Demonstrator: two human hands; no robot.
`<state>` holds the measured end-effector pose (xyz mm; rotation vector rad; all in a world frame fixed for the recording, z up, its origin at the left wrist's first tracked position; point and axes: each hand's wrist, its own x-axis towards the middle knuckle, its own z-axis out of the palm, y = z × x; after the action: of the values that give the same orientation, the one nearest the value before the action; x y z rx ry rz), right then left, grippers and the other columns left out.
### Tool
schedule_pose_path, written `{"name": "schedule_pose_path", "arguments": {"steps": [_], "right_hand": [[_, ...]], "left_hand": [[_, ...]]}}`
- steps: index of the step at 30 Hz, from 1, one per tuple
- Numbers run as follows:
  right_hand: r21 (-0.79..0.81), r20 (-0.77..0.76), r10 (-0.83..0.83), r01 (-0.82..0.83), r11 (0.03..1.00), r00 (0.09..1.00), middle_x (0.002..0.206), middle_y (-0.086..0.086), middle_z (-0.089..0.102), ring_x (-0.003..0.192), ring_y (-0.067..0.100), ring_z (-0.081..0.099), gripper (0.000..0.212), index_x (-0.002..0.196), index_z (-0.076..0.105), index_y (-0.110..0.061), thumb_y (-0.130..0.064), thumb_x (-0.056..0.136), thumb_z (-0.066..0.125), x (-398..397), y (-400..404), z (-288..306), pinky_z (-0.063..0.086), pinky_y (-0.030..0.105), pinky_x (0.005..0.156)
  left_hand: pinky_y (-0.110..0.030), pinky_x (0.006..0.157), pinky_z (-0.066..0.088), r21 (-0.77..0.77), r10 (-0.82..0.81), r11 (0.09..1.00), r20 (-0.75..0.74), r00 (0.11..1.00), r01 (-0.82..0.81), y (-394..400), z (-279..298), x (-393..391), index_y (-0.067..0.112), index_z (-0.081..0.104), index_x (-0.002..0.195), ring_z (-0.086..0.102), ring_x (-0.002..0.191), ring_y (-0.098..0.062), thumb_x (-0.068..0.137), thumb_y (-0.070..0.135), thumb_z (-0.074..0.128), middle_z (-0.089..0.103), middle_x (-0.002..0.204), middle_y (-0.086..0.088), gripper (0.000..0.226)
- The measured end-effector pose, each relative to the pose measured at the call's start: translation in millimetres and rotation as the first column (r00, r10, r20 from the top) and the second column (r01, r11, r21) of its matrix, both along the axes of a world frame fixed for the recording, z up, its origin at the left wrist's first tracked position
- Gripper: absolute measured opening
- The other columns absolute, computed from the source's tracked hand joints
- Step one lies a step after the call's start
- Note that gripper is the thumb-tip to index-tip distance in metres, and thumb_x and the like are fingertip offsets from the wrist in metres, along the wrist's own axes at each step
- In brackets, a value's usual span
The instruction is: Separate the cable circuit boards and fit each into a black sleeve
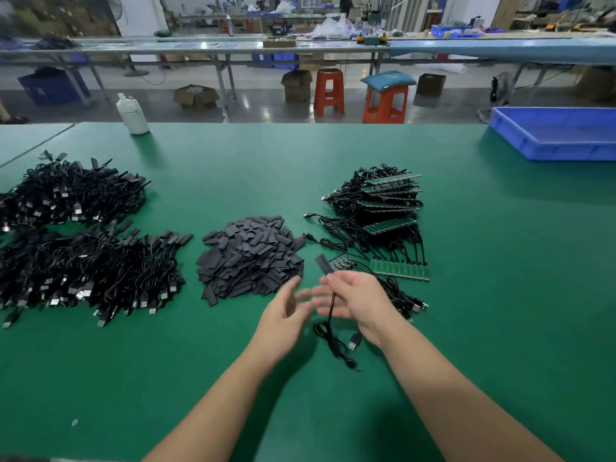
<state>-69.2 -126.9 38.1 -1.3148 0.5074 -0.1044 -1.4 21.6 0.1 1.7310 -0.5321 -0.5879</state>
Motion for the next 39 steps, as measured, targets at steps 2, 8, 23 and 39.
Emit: {"name": "schedule_pose_path", "arguments": {"steps": [2,8,23,39], "right_hand": [[0.273,0.066,-0.168,0.145,0.951,0.984,0.092,0.015,0.076,0.086,0.028,0.075,0.020,0.108,0.060,0.002,-0.015,0.102,0.051,5.7,-2.5,3.0,0.060,0.032,0.067],[0.431,0.063,-0.354,0.294,0.853,0.933,0.093,0.019,0.075,0.083,0.027,0.075,0.020,0.109,0.059,0.005,-0.013,0.103,0.050,16.1,-0.1,-1.6,0.060,0.031,0.066],[-0.879,-0.476,-0.159,-0.473,0.062,0.865,0.151,0.003,0.043,0.144,0.024,0.029,0.048,0.142,0.047,-0.025,-0.049,0.101,0.040,-21.0,-56.6,-54.3,0.026,0.042,0.115],[-0.825,-0.552,-0.307,-0.457,0.332,0.775,0.136,0.011,0.045,0.091,0.023,0.062,0.077,0.144,0.031,-0.017,-0.062,0.088,0.059,-0.8,-35.7,-41.7,0.046,0.030,0.061]], "left_hand": [[-0.035,0.103,0.049,-0.108,-0.148,0.987,-0.286,0.947,0.122,0.2,-1.4,-7.1,0.016,0.063,0.125,0.065,0.114,-0.019,0.100,0.017,0.053,0.070,0.120,-0.004,0.027],[-0.042,0.093,0.055,-0.247,-0.265,0.952,-0.383,0.885,0.178,7.7,-1.3,-14.7,0.000,0.064,0.111,0.069,0.094,-0.031,0.095,0.014,0.059,0.071,0.100,-0.019,0.021],[-0.042,0.076,0.053,0.661,0.183,0.448,0.591,0.786,-0.602,148.5,33.7,185.5,0.001,0.057,0.118,0.060,0.088,-0.034,0.091,0.035,0.068,0.066,0.103,-0.020,0.045],[-0.026,0.071,0.056,0.416,-0.049,0.906,0.275,0.960,-0.073,12.5,-18.7,52.2,0.019,0.069,0.115,0.067,0.071,-0.005,0.095,0.019,0.059,0.073,0.098,0.004,0.022]]}}
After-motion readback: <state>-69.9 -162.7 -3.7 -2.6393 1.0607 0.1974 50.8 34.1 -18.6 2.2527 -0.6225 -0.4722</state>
